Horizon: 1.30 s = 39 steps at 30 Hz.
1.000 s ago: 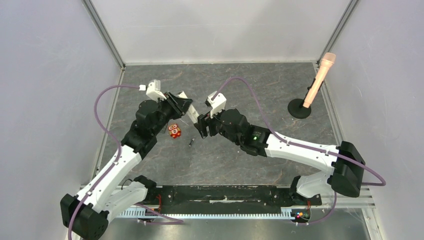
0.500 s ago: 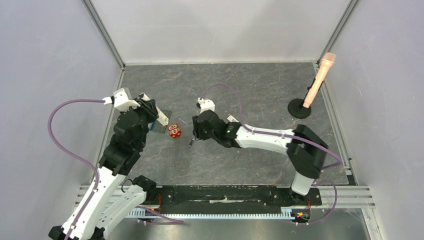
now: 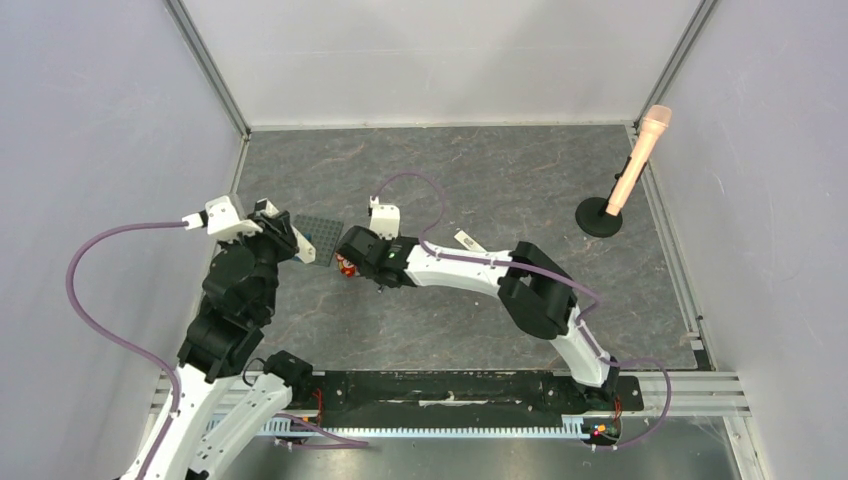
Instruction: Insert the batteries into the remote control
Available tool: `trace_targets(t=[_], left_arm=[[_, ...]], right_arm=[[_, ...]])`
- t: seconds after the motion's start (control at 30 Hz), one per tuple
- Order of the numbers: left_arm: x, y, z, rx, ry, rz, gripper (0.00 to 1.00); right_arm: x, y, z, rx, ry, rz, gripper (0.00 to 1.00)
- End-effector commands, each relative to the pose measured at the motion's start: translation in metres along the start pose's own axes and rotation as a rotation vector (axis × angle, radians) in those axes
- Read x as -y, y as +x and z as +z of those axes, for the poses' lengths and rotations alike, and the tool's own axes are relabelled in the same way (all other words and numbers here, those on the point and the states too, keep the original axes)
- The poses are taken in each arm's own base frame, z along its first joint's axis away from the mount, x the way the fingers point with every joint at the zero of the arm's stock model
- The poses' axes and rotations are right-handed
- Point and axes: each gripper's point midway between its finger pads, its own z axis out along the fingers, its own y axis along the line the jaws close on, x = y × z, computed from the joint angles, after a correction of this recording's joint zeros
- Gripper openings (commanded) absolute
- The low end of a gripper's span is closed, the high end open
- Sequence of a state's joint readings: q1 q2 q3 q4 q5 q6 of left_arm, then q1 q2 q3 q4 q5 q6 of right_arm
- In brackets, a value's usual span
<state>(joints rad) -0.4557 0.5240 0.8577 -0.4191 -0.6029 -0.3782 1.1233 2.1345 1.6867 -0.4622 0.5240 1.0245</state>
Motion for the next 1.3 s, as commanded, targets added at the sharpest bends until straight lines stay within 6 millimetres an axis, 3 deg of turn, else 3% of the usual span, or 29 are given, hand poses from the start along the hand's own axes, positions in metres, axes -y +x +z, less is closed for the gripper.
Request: trace_targets(t=[0.0, 0.17, 0.4, 0.53, 0.83, 0.9, 1.07, 1.13, 1.2, 1.27], left_arm=[[-0.008, -0.026, -0.010, 0.081, -0.016, 0.008, 0.02], [-0.013, -0.032, -0.018, 0.113, -0.013, 0.009, 0.02], [-0.018, -0.026, -0.021, 0.115, -0.010, 0.011, 0.02], [-0.021, -0.025, -0.023, 0.120, -0.010, 0.004, 0.02], [-0.013, -0.018, -0.022, 0.089, 0.025, -0.006, 0.02], [-0.011, -0.015, -0.021, 0.078, 0.035, -0.006, 0.02], [0.012, 0.000, -0.016, -0.001, 0.132, 0.014, 0.02], [0.034, 0.012, -0.014, -0.064, 0.235, 0.039, 0.02], [0.050, 0.029, -0.009, -0.161, 0.288, 0.071, 0.02], [0.063, 0.045, -0.004, -0.236, 0.336, 0.091, 0.02]], right_arm=[[0.017, 0.016, 0.010, 0.009, 0.158, 0.034, 0.47], [0.023, 0.031, 0.018, 0.006, 0.200, 0.037, 0.42], [0.035, 0.039, 0.020, 0.002, 0.248, 0.007, 0.39], [0.041, 0.050, 0.025, -0.023, 0.265, -0.009, 0.32], [0.044, 0.058, 0.033, -0.048, 0.266, -0.092, 0.02], [0.041, 0.051, 0.030, -0.028, 0.246, -0.112, 0.00], [0.034, -0.002, 0.001, 0.101, 0.168, -0.160, 0.00], [0.042, -0.023, -0.016, 0.148, 0.129, -0.167, 0.00], [0.062, -0.045, -0.034, 0.206, 0.126, -0.144, 0.00], [0.096, -0.058, -0.044, 0.227, 0.162, -0.116, 0.00]])
